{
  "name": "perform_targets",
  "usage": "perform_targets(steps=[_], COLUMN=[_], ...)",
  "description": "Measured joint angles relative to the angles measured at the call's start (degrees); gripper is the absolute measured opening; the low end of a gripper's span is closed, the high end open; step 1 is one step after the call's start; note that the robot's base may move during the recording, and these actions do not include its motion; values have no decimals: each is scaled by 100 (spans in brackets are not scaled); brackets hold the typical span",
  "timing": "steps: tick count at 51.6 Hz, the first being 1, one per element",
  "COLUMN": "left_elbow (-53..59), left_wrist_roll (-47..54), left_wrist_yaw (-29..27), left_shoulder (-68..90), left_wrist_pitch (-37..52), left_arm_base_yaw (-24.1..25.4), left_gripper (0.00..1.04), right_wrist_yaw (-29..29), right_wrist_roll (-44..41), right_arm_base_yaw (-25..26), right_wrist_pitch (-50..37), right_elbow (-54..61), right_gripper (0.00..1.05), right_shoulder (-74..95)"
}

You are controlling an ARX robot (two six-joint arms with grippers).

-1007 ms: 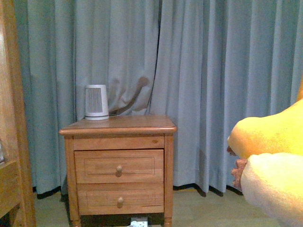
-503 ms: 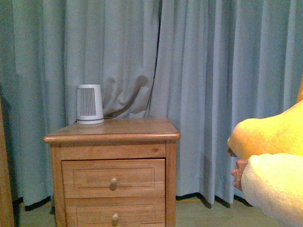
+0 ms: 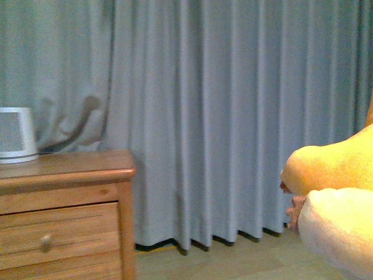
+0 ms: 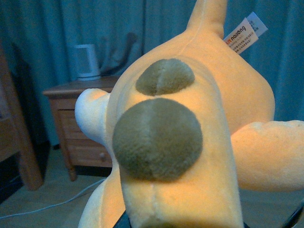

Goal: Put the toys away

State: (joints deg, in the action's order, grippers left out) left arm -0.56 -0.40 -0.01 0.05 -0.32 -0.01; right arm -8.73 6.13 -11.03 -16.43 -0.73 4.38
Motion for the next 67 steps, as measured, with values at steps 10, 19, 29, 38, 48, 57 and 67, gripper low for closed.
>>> perform_targets(steps=[10,19,29,38,48,57,67], left_elbow=[-2,-2,0,0,-2,-2,0], left_wrist_roll=[0,0,0,0,0,0,0], left_wrist_yaw=[15,4,2,-2,0,2,-2], left_shoulder=[0,-2,-2,-2,-2,-2,-2], left_wrist_pitch=[0,0,0,0,0,0,-2], left_arm_base_yaw=[-2,-2,-4,-4,-4,-4,-4], left_gripper=[98,98,98,98,98,98,98], right_wrist_yaw=[17,13,11,4,13,13,11], right_wrist_roll=[0,2,0,0,2,0,0], right_arm_base_yaw=[0,0,0,0,0,0,0], right_wrist_pitch=[0,0,0,0,0,0,0], right_elbow=[0,0,0,0,0,0,0], right_gripper=[7,7,7,7,7,7,7], right_shoulder=[0,0,2,2,2,0,2])
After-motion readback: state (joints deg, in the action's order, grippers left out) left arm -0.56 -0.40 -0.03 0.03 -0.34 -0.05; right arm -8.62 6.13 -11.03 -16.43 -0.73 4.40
